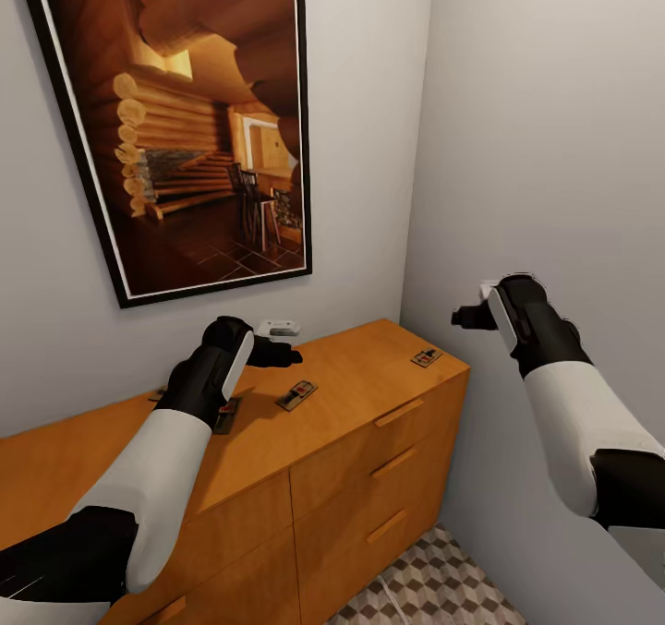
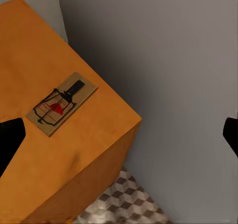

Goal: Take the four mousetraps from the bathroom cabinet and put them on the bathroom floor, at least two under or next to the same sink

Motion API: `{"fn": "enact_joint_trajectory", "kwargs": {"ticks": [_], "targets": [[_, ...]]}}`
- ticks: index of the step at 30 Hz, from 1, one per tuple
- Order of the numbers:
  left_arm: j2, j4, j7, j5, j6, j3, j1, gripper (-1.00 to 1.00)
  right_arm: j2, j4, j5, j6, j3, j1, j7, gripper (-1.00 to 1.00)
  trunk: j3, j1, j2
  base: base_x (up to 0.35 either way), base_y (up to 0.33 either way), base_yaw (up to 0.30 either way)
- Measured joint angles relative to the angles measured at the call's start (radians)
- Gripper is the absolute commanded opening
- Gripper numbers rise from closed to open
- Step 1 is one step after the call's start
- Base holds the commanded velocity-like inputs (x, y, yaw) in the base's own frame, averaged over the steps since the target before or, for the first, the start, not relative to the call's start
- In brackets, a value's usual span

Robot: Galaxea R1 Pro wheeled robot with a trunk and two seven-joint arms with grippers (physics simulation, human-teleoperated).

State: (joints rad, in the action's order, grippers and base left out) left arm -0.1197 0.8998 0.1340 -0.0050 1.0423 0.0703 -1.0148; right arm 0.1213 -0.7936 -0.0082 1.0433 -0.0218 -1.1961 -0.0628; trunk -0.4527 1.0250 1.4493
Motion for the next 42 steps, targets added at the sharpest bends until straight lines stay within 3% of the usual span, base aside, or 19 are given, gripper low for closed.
{"fn": "enact_joint_trajectory", "kwargs": {"ticks": [11, 23, 27, 42], "targets": [[0.001, -0.003, 0.000, 0.000, -0.001, 0.000, 0.000, 1.00, -0.027, 0.142, 0.002, 0.000, -0.067, -0.008, -0.005, 1.00, 0.000, 0.000, 0.000, 0.000, 0.000, -0.001], [0.001, -0.003, 0.000, -0.001, -0.002, 0.000, 0.000, 1.00, -0.102, 0.184, 0.003, 0.000, -0.081, -0.025, -0.025, 1.00, 0.000, 0.000, 0.000, 0.000, 0.000, 0.000], [0.001, -0.002, 0.000, -0.001, -0.002, 0.000, 0.000, 1.00, -0.115, 0.185, 0.003, 0.000, -0.081, -0.026, -0.031, 1.00, 0.000, 0.000, 0.000, 0.000, 0.000, 0.000], [0.003, -0.004, -0.003, -0.004, -0.003, -0.001, 0.000, 1.00, -0.130, 0.186, 0.002, 0.001, -0.080, -0.027, -0.037, 1.00, 0.000, 0.000, 0.000, 0.113, 0.000, 0.000]]}}
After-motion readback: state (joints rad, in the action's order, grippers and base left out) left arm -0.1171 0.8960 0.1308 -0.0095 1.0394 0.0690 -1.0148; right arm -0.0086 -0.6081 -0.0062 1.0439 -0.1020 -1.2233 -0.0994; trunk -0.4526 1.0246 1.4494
